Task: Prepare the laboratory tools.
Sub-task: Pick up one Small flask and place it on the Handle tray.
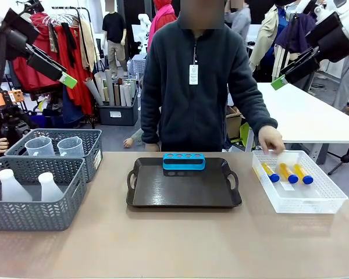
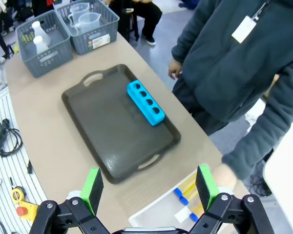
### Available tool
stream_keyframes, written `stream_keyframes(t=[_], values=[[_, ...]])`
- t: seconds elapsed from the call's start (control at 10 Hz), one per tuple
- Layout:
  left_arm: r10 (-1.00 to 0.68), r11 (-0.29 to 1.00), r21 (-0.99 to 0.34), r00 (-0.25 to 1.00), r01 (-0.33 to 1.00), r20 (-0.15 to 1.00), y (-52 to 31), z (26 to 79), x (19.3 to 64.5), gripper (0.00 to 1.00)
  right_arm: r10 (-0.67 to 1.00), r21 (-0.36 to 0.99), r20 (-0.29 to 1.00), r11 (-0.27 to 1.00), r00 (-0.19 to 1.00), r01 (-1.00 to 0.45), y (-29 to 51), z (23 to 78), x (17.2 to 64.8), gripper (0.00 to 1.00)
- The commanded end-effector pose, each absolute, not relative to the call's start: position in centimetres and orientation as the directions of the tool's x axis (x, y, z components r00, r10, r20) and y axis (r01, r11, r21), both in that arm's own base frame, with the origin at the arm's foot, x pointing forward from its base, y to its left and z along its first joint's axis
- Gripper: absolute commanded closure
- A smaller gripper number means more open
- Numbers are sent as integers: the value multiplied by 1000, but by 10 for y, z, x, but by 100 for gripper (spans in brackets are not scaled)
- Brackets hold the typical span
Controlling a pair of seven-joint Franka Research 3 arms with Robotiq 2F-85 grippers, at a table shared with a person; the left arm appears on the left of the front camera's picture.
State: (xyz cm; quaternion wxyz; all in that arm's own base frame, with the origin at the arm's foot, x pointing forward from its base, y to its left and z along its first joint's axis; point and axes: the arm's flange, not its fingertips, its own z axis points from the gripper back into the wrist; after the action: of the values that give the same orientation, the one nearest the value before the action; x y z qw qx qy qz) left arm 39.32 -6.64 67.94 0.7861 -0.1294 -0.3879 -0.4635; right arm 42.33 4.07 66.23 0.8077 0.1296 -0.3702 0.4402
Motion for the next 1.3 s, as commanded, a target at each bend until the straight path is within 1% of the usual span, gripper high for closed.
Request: stream_keyframes(t=[0.0, 0.1, 0.2, 0.3, 0.5, 0.7, 0.8, 0.9, 1.0, 1.1, 1.2], values=[[-625, 531, 151, 265, 834, 735, -65, 680, 393, 0, 615, -117, 713, 578, 337, -807, 40, 662, 423, 0], [-628, 537, 156, 270, 829, 730, -66, 679, 393, 0, 615, -117, 713, 578, 337, -807, 40, 662, 423, 0], [-649, 527, 134, 295, 839, 702, -64, 679, 393, 0, 615, -117, 713, 578, 337, -807, 40, 662, 423, 0], [-675, 543, 132, 337, 829, 656, -63, 682, 391, 0, 615, -117, 713, 578, 337, -807, 40, 662, 423, 0], [-732, 591, 180, 429, 787, 529, -61, 684, 383, 0, 615, -117, 713, 578, 337, -807, 40, 662, 423, 0], [-751, 623, 219, 495, 751, 436, -52, 679, 380, 0, 615, -117, 713, 578, 337, -807, 40, 662, 423, 0], [-753, 631, 216, 521, 745, 402, -48, 671, 378, 0, 615, -117, 713, 578, 337, -807, 40, 662, 423, 0], [-725, 679, 223, 588, 700, 360, -45, 659, 375, 0, 615, -117, 713, 578, 337, -807, 40, 662, 423, 0], [-696, 718, 258, 650, 647, 305, -35, 654, 374, 0, 615, -117, 713, 578, 337, -807, 40, 662, 423, 0], [-664, 748, 251, 699, 615, 266, -19, 646, 379, 0, 615, -117, 713, 578, 337, -807, 40, 662, 423, 0], [-649, 760, 237, 712, 605, 268, -18, 639, 379, 0, 615, -117, 713, 578, 337, -807, 40, 662, 423, 0]])
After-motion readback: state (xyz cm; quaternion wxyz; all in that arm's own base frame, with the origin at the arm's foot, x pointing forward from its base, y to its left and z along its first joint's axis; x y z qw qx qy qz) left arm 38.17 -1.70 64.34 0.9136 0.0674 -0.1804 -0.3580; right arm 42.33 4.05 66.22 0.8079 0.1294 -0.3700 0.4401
